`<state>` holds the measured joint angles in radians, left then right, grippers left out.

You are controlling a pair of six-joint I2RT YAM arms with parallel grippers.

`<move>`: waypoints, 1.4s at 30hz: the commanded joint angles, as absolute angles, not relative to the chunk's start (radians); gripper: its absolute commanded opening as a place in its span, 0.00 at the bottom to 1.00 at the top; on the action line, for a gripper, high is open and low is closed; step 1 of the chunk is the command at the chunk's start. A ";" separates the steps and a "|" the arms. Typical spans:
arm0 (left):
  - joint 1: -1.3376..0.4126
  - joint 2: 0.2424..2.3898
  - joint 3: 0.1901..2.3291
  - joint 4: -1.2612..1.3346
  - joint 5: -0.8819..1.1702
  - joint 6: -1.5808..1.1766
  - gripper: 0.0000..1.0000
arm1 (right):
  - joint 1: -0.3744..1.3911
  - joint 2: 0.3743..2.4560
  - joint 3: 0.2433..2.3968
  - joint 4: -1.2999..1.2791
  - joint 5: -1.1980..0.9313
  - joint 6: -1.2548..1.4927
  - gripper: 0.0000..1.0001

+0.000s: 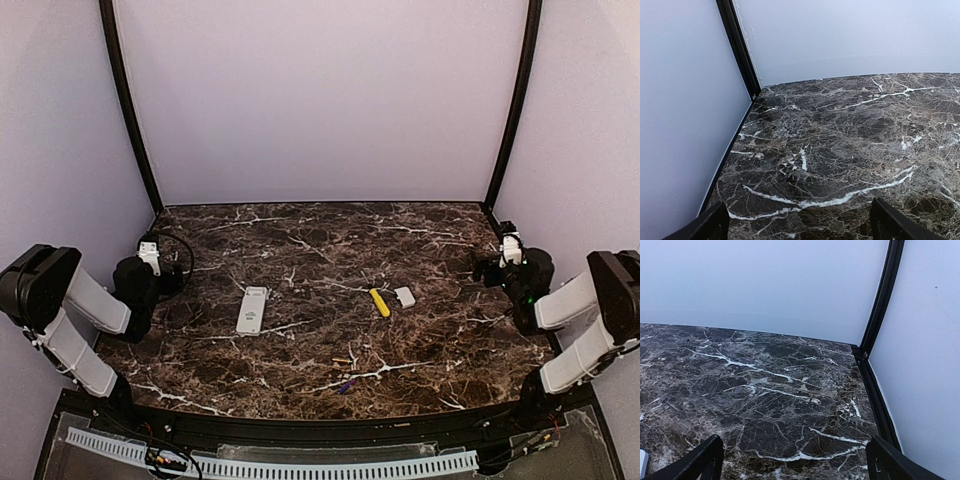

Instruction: Unload the batteries from the remote control

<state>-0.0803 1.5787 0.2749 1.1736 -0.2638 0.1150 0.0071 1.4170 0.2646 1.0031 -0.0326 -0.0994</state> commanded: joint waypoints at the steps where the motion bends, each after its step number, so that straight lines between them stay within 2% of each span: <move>1: -0.073 1.580 0.272 1.193 -0.277 0.104 0.98 | -0.033 1.539 0.254 1.226 -0.083 -0.074 0.99; 9: -0.072 1.580 0.272 1.195 -0.278 0.104 0.99 | -0.070 1.547 0.278 1.172 -0.137 -0.048 0.99; 42: -0.073 1.580 0.270 1.195 -0.277 0.104 0.99 | -0.069 1.548 0.277 1.174 -0.135 -0.049 0.99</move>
